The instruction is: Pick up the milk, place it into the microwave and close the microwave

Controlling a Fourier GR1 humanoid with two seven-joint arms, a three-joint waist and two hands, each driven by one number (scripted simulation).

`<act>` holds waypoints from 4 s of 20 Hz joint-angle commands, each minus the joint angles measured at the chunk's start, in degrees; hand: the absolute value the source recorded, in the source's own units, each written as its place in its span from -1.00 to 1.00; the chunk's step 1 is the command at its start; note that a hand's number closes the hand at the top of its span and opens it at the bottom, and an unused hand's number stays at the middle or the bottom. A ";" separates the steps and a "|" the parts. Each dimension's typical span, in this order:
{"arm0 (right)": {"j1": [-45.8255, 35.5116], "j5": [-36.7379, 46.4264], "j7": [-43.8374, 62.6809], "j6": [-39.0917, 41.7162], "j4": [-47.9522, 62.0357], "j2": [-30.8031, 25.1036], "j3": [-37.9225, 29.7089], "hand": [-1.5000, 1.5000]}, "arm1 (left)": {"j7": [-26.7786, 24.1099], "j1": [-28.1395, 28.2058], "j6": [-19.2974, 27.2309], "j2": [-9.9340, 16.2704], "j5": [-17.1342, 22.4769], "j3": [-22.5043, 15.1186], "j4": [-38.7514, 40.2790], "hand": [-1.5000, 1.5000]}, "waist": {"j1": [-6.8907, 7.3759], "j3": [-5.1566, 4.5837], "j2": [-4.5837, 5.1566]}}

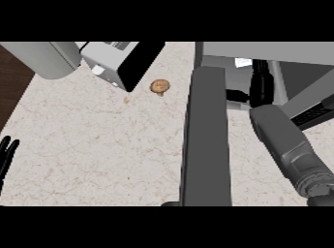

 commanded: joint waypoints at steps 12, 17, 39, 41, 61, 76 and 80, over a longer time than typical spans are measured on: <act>7.78 -5.69 -11.44 17.56 -3.90 2.00 -5.51 -1.00 | -0.26 5.64 1.38 -3.71 -2.47 -1.76 -5.27 -1.00 | -3.25 -0.10 -1.55; 11.43 -7.19 -15.37 20.08 -5.61 5.73 -6.64 -1.00 | -0.58 7.99 -1.83 -3.30 -3.61 -4.10 -6.65 -1.00 | -4.19 -0.16 -1.98; 42.39 -11.96 -15.05 47.24 -35.43 8.08 1.02 -1.00 | 1.62 3.45 -5.41 -7.17 -14.41 -19.97 -6.44 1.00 | -7.66 -0.38 -3.01; 48.00 -12.68 -14.33 47.86 -42.48 8.71 2.49 -1.00 | 1.68 4.62 -3.86 -7.59 -15.93 -23.23 -7.43 1.00 | -7.84 -0.41 -3.11; 71.75 -21.10 2.19 52.12 -83.46 -0.04 -0.19 -1.00 | 3.47 -27.95 23.48 -7.65 -25.16 -49.35 19.31 1.00 | -7.41 -0.34 -2.48; 69.15 -28.91 9.04 61.31 -92.42 -5.83 -1.30 -1.00 | 10.06 -46.54 42.51 -7.64 -2.76 -76.48 41.34 1.00 | -12.33 -0.46 -1.54; 68.59 -28.98 10.28 63.26 -95.56 -6.37 1.18 -1.00 | 7.81 -50.28 44.47 -7.63 3.82 -75.05 42.19 -1.00 | -14.65 -0.57 -0.98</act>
